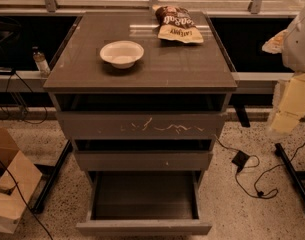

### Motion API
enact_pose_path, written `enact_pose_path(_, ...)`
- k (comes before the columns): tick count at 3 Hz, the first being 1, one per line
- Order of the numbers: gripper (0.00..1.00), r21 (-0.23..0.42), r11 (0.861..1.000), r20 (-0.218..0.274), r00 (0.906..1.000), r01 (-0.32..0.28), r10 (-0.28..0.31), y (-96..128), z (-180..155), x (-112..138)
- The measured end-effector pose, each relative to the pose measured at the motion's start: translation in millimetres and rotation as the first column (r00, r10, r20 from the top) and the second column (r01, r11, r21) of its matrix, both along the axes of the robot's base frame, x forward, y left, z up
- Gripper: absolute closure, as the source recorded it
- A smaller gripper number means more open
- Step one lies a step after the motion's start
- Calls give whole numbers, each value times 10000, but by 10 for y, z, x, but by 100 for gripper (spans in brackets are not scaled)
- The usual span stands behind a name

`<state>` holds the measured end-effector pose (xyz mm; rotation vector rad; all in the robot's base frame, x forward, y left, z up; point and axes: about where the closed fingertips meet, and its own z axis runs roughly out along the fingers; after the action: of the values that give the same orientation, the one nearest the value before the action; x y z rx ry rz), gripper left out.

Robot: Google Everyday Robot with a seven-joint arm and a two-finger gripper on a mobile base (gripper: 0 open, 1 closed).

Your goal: Close bottom drawer

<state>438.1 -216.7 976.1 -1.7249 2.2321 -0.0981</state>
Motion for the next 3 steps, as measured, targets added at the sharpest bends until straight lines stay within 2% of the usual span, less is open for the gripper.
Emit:
enact_pose_path(1,0,0,10000,0,10000,0,0,0,0,0)
enact_pose_path(2,18,0,10000,0,10000,0,0,0,0,0)
enact_pose_path(3,41,481,9985,-491,9984,-249,273,96,-313,-55)
